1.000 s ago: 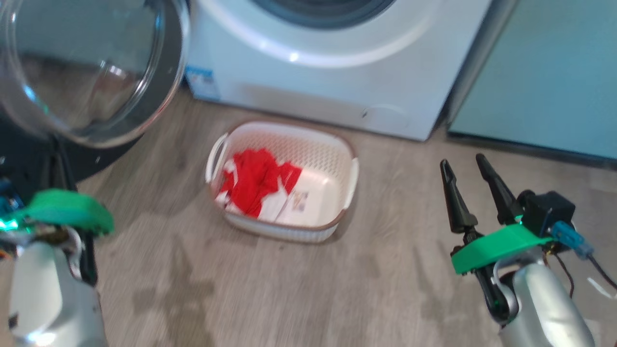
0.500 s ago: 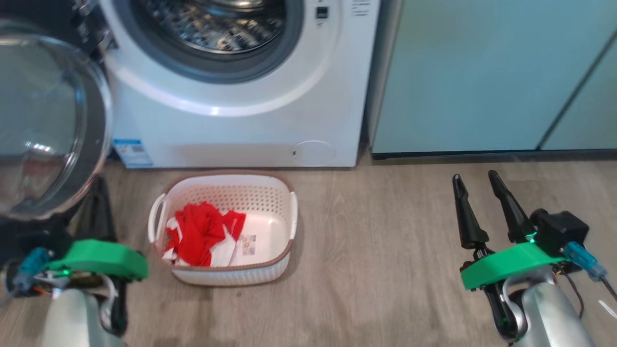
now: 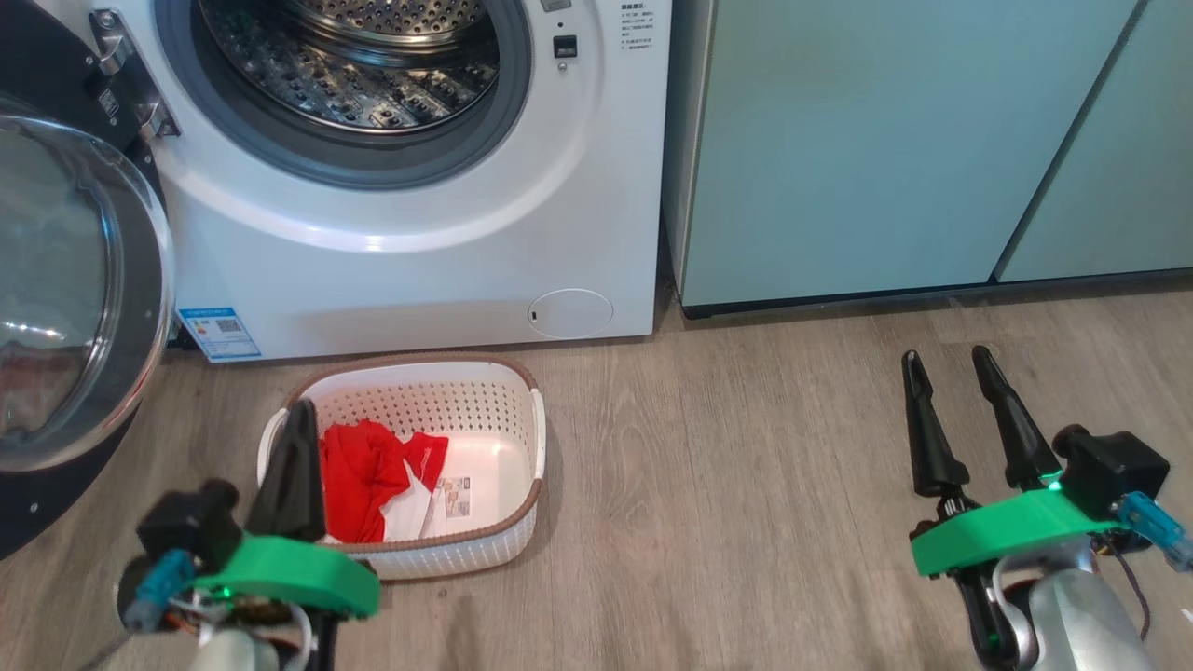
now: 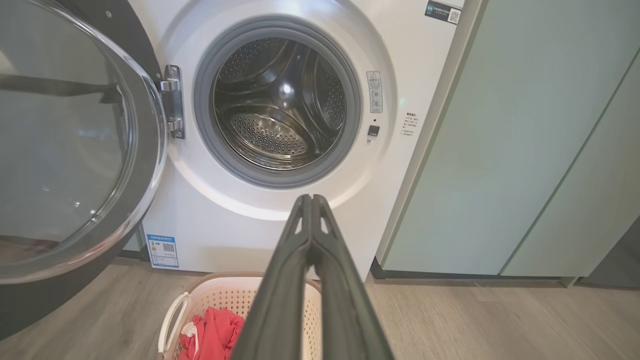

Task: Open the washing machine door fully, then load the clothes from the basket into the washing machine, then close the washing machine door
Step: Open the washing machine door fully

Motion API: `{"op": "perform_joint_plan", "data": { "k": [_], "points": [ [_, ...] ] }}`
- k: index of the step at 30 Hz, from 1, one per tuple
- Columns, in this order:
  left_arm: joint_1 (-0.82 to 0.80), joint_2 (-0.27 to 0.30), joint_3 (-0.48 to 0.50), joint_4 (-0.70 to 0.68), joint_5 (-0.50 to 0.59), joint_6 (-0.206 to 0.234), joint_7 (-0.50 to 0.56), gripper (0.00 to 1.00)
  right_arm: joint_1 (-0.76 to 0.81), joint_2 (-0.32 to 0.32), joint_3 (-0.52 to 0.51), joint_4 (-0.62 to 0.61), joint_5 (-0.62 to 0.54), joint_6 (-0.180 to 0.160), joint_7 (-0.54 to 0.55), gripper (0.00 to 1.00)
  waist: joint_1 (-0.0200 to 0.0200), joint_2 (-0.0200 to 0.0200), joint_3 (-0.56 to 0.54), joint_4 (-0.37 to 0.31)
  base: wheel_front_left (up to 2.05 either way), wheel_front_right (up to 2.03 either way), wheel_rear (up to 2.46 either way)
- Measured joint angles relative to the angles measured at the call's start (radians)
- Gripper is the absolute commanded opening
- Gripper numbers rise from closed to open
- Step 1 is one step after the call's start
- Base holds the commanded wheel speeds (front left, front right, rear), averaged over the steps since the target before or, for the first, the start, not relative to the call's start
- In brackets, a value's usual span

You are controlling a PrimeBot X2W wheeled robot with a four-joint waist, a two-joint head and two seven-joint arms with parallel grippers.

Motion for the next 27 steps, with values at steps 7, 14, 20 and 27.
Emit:
{"op": "perform_joint_plan", "data": {
  "k": [7, 14, 20, 27],
  "points": [
    [0.037, 0.002, -0.051, -0.012, -0.021, 0.017, 0.0, 0.0, 0.002, 0.0, -0.006, -0.004, 0.008, 0.0, 0.0, 1.0, 0.0, 0.0, 0.0, 0.006, 0.0, 0.0, 0.0],
    [0.037, 0.002, -0.064, -0.023, -0.021, 0.031, 0.0, 1.0, 0.018, 0.002, -0.006, -0.002, 0.009, 0.0, 0.0, 1.0, 0.0, 0.0, 0.006, 0.023, 0.0, 0.0, 0.0],
    [0.037, 0.003, -0.067, -0.024, -0.021, 0.031, 0.0, 1.0, 0.018, 0.003, -0.006, 0.002, 0.009, 0.0, 0.0, 1.0, 0.0, 0.0, 0.007, 0.029, 0.0, 0.0, 0.0],
    [0.037, 0.003, -0.074, -0.013, -0.021, 0.042, 0.0, 1.0, 0.018, 0.003, -0.005, 0.009, 0.011, 0.0, 0.0, 1.0, 0.0, 0.0, 0.008, 0.029, 0.0, 0.0, 0.0]
  ]
}}
